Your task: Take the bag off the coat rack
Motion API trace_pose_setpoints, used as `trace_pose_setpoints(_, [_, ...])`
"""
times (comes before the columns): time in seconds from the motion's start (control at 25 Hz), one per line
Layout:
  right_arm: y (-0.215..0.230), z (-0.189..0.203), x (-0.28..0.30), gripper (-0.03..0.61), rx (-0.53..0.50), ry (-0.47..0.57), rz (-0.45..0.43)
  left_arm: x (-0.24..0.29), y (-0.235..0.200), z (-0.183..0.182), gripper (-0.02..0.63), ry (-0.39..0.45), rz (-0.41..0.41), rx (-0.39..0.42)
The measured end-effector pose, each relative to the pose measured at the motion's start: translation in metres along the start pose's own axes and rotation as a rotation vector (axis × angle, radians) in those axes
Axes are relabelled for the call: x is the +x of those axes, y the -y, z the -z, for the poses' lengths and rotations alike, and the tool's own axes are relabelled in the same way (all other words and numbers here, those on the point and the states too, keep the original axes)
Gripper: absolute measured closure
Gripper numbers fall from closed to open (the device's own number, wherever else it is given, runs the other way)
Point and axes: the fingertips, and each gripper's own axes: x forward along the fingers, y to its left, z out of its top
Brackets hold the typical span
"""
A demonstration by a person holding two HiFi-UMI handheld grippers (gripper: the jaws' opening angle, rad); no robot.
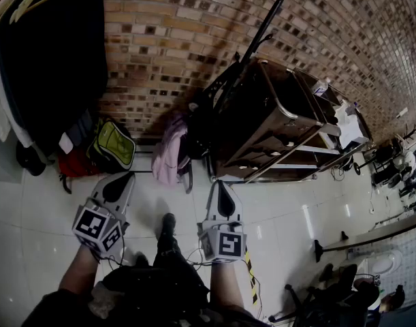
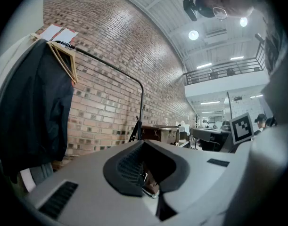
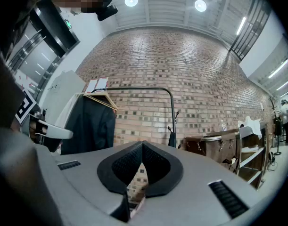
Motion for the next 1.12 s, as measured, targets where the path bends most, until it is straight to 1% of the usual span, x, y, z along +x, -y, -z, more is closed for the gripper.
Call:
trace_pose_setpoints(0.12, [0.006, 0.007, 0.008, 0.555, 0.031, -0.016, -0.004, -0.001, -0.002, 0.006, 0.588, -0.018, -0.019, -0.013])
trace_pose_setpoints(0.32, [0.021, 0.02, 0.043, 0.555, 0.017, 0.001, -0.026, 0.023, -0.021, 0.015, 0.588, -0.034, -0.07, -0.017])
trace_pose_setpoints(0.48, [0.046, 0.03, 0.078, 0.555, 0.046, 0.018, -0.02, 0.064, -0.031, 0.017, 0.588, -0.03, -0.072, -0.018])
trace_pose_setpoints(0.64, [0.078, 0.041, 0.113, 0.555, 0.072, 0.027, 0.005, 0.109, -0.038, 0.015, 0.586, -0.027, -0.063, -0.005])
trace_pose_setpoints(0.96, [0.126, 0.055, 0.183, 0.555, 0.076, 0.02, 0.007, 0.191, -0.053, 0.011, 0.586, -0.039, -0.046, 0.009])
trace_pose_setpoints(1.12, [0.145, 0.056, 0.217, 0.555, 0.085, 0.018, 0.004, 0.224, -0.068, 0.004, 0.586, -0.04, -0.065, -0.002])
